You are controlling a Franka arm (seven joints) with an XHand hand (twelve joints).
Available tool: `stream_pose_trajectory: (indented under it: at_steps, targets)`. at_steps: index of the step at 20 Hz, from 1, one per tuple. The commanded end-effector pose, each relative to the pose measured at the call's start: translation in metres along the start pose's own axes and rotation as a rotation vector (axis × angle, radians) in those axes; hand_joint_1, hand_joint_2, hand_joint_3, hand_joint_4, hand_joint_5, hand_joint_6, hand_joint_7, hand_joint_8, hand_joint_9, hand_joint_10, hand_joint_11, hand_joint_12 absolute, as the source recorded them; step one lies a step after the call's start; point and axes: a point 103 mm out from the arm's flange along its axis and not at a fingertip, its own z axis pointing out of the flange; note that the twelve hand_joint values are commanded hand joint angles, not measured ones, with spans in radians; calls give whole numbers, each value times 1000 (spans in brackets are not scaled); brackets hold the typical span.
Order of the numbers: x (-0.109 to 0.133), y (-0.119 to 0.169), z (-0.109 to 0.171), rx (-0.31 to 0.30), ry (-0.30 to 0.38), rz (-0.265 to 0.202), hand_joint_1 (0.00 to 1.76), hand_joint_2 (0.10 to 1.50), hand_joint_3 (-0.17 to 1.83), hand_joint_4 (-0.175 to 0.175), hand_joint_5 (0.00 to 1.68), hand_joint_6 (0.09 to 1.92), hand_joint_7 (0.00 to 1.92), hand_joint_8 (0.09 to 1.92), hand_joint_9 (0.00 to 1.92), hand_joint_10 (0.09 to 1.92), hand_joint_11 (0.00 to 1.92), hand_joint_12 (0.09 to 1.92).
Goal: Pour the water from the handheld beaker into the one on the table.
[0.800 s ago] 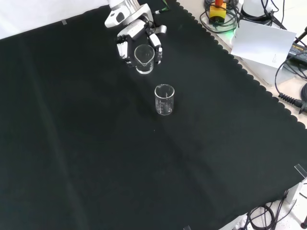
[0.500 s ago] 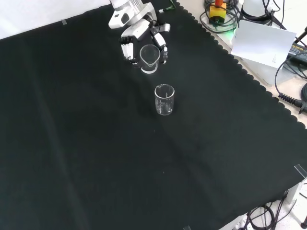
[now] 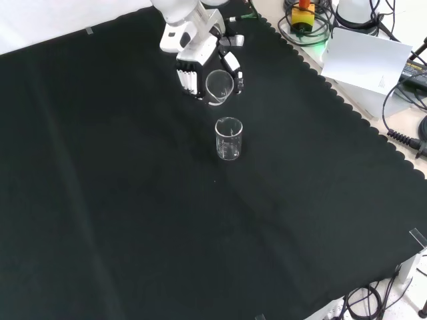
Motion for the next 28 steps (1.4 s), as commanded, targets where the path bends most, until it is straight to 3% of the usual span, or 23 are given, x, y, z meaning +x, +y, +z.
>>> stream_pose_trajectory:
  at_steps: [1,18,28]
  targets:
    - [19,12,8,139,-118,32,1451,394,1088,-175,1190,906,1269,900,1496,690,1157,825]
    - [30,22,4,342,-281,144,1453,381,1112,-175,1189,913,1275,909,1495,714,1168,836]
    - [31,24,-4,400,-347,193,1453,376,1121,-175,1190,915,1276,915,1495,719,1170,837]
